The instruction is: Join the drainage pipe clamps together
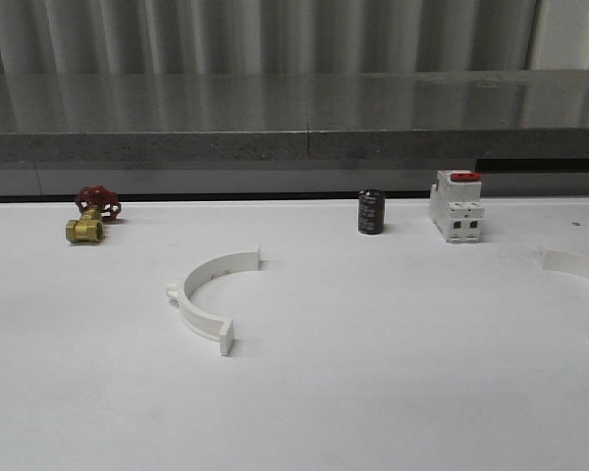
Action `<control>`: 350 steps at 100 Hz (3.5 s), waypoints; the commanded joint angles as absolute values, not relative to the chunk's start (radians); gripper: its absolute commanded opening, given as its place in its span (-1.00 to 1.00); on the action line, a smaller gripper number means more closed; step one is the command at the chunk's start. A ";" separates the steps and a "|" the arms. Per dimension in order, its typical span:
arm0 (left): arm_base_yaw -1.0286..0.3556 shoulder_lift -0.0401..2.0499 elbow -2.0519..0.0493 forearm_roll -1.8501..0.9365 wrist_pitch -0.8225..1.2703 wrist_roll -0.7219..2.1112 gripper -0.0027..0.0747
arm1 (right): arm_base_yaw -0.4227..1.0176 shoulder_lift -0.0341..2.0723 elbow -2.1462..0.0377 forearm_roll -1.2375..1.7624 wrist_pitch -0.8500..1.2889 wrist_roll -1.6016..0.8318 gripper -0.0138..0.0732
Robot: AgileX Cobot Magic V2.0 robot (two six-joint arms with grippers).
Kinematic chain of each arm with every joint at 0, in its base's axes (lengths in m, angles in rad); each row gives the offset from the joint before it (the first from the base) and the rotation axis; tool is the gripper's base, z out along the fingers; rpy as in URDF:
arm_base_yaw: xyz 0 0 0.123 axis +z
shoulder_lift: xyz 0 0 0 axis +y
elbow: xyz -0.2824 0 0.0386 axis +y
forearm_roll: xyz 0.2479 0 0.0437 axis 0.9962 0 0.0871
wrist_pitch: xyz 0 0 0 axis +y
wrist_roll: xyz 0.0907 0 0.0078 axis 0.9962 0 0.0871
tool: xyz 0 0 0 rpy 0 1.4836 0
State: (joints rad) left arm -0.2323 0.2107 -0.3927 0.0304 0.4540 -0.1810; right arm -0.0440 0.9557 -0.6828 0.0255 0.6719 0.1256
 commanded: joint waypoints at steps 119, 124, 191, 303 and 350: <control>-0.227 0.219 -0.420 0.031 0.383 -0.179 -0.98 | -0.052 1.755 -1.107 -0.010 0.571 0.052 0.78; -0.227 0.219 -0.420 0.031 0.383 -0.179 -0.98 | -0.052 1.767 -1.107 -0.013 0.567 0.052 0.78; -0.227 0.219 -0.420 0.031 0.383 -0.179 -0.98 | -0.052 1.813 -1.107 -0.014 0.599 0.079 -0.16; -0.227 0.219 -0.420 0.031 0.383 -0.179 -0.98 | 0.422 1.840 -1.370 -0.237 0.768 0.729 -0.81; -0.227 0.219 -0.420 0.031 0.383 -0.179 -0.98 | 0.586 1.978 -1.502 -0.270 0.813 0.885 -0.81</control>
